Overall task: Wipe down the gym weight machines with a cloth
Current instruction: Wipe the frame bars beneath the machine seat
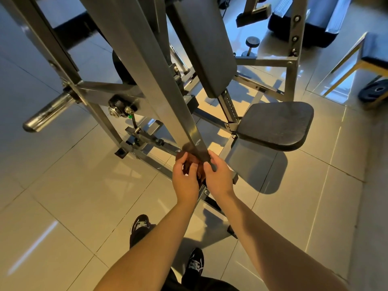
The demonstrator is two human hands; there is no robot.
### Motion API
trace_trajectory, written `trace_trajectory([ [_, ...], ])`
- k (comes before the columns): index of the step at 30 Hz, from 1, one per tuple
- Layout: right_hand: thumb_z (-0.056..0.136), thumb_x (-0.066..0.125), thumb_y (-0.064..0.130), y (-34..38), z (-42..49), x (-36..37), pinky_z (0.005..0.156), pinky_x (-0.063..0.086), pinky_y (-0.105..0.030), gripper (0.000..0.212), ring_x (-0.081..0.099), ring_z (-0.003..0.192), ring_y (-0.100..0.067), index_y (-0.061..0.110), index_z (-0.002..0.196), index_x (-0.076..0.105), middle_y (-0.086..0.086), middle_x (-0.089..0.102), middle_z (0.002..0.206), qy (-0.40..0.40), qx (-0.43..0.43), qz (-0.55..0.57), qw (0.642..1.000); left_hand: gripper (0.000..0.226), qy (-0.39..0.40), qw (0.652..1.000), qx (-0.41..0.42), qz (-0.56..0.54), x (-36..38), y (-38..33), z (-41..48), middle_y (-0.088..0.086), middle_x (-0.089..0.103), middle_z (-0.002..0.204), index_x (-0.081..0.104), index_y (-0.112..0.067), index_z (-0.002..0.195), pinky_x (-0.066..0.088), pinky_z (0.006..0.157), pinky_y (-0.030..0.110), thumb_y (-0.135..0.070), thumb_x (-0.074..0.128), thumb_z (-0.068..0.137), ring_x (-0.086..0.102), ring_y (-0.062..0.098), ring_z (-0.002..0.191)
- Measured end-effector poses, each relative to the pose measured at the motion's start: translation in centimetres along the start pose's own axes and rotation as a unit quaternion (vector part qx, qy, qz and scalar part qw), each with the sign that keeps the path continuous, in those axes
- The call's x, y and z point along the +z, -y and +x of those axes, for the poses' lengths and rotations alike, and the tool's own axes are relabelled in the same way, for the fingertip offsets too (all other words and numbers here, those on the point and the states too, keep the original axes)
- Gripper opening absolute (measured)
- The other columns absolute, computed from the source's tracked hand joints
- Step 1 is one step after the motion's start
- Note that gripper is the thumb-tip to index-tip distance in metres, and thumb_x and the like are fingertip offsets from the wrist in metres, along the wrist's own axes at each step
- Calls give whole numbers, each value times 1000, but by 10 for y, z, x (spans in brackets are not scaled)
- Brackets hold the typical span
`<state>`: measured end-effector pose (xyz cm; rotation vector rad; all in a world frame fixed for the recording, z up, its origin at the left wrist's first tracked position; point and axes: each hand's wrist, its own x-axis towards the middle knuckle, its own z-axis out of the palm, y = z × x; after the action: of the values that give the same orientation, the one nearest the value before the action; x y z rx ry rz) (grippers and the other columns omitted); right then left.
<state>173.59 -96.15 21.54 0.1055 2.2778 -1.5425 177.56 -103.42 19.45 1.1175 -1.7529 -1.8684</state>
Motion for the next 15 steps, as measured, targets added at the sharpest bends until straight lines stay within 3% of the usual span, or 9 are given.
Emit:
trace_trajectory([
  [2, 105, 51, 23, -1, 0, -1, 110, 47, -46, 44, 49, 137, -18, 30, 148, 48, 4, 55, 145, 0, 11, -3, 1000, 37, 5, 999, -35, 7, 2, 9, 2, -2, 62, 131, 60, -26, 134, 51, 105, 40, -16, 63, 98, 60, 19, 120],
  [6, 105, 51, 19, -2, -1, -8, 109, 48, -46, 47, 47, 138, -18, 28, 150, 46, 1, 55, 146, 9, 35, 7, 999, 40, 59, 997, -54, 14, -10, 11, 4, -1, 62, 130, 58, -28, 137, 55, 91, 23, -16, 63, 99, 63, 18, 114],
  [10, 106, 50, 21, 6, -9, -8, 105, 51, -41, 39, 57, 127, -13, 28, 144, 53, 5, 61, 138, -3, 8, 34, 999, 41, 97, 995, -6, 13, -12, 4, -4, -8, 63, 128, 56, -35, 134, 54, 100, 39, -22, 65, 96, 63, 14, 116],
  [15, 106, 50, 19, 16, -11, -7, 105, 51, -41, 37, 59, 124, -16, 27, 141, 57, 2, 63, 135, -12, 7, 35, 999, 39, 64, 998, -9, 21, -7, -4, 1, -6, 63, 118, 52, -37, 124, 56, 92, 32, -12, 61, 97, 63, 13, 107],
])
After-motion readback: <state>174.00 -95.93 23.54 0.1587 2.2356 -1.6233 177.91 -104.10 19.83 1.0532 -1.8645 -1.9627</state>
